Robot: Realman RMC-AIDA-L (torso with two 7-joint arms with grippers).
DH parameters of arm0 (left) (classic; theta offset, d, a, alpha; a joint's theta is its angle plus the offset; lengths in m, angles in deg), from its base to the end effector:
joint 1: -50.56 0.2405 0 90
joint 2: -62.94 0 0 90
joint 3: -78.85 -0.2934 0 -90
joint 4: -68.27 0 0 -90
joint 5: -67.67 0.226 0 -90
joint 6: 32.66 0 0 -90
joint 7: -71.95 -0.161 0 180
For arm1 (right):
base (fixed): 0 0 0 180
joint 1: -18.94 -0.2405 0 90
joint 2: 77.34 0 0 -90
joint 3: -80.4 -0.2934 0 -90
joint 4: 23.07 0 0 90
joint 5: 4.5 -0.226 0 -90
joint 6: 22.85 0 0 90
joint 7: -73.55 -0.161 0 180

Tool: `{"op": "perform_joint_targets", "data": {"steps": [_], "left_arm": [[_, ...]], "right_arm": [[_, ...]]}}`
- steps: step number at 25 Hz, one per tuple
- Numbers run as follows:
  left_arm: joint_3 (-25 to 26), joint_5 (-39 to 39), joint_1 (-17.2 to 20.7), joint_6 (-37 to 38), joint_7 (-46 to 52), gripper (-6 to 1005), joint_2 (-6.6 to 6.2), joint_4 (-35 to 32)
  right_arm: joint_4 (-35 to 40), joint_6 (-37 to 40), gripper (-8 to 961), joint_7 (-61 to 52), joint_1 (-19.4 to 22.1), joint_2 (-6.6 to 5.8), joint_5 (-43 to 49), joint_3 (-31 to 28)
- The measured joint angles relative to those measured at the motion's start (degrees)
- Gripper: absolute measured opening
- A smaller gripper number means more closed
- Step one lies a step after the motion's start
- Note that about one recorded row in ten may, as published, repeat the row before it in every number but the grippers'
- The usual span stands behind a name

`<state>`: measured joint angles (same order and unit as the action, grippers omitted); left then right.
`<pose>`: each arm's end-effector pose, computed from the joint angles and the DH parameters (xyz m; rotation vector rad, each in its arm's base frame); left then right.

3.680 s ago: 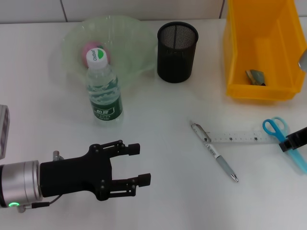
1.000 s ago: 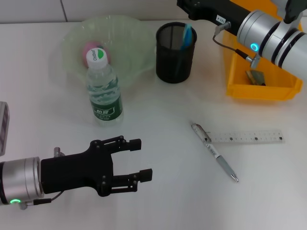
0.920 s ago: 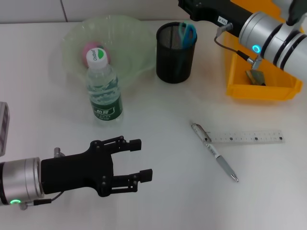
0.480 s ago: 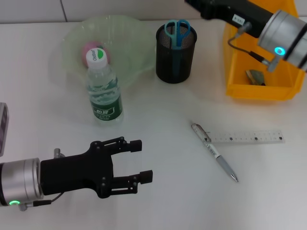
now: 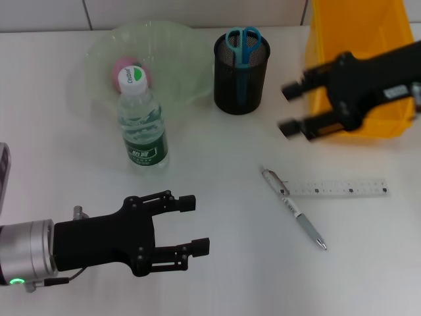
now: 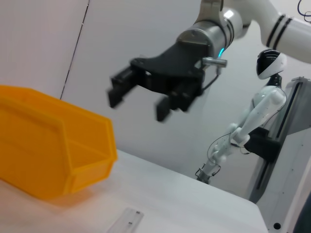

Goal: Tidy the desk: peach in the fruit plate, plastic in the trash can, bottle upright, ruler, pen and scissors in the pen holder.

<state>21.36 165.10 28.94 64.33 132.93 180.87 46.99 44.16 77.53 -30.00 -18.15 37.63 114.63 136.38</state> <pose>-0.3113 0.2655 -0.0822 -2.8466 -0.5866 -1.0178 0.1861 0.3955 0.0275 -3.0091 0.2889 0.2480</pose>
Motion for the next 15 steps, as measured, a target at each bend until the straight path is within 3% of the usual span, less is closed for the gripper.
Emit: {"op": "perform_joint_targets", "data": {"steps": [3,6,15], "left_arm": [[0.0,-0.1,0.0,1.2,0.0,802,-0.16,-0.1],[0.0,-0.1,0.0,2.5,0.0,802,-0.36,-0.1],[0.1,-0.2,-0.2,2.3,1.3,802,-0.58,-0.1]], "right_arm": [[0.8,7.9,659,0.2,-4.0,-1.19,9.2,-1.6],[0.9,10.7,660,1.6,-6.8,-1.53,16.2,-1.5],[-0.3,7.4,659,6.2,-10.1,0.37,26.1,5.8]]}}
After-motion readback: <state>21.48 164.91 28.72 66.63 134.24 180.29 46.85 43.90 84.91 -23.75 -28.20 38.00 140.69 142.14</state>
